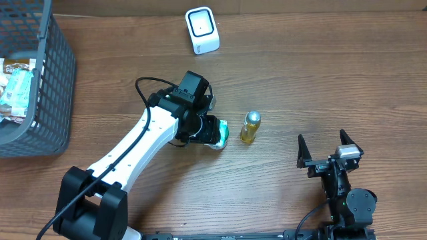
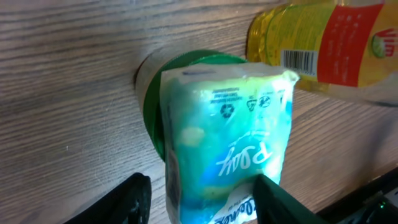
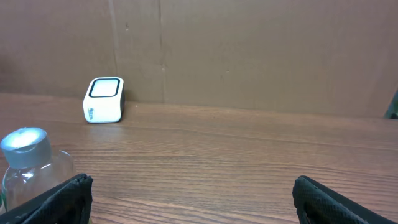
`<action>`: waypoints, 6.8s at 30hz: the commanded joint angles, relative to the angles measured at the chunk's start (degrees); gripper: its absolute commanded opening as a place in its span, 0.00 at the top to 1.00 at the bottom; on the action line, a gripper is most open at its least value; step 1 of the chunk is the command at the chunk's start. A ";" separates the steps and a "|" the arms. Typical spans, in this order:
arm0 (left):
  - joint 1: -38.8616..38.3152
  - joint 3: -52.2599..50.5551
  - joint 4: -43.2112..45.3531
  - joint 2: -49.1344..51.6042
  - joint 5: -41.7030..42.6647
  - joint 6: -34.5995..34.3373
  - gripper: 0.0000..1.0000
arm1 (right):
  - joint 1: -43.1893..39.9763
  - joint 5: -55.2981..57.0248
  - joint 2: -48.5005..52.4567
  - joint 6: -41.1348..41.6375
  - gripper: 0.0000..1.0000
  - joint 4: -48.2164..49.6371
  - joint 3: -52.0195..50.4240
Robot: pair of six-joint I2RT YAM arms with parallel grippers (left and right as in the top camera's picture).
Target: Scan the item barcode
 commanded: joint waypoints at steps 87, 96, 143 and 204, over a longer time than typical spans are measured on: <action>-3.02 2.86 -14.34 14.08 -42.86 -22.38 0.78 | -0.11 0.46 -0.46 -0.04 0.00 0.17 -0.59; -3.15 8.00 -17.73 13.97 -41.20 -22.21 0.96 | -0.11 0.46 -0.46 -0.04 0.00 0.17 -0.59; 0.72 0.22 -17.38 20.33 -57.24 -26.27 0.81 | -0.11 0.46 -0.46 -0.04 0.00 0.17 -0.59; 33.92 27.98 13.33 -22.84 -31.01 15.32 0.02 | -0.11 0.46 -0.46 -0.04 0.00 0.17 -0.59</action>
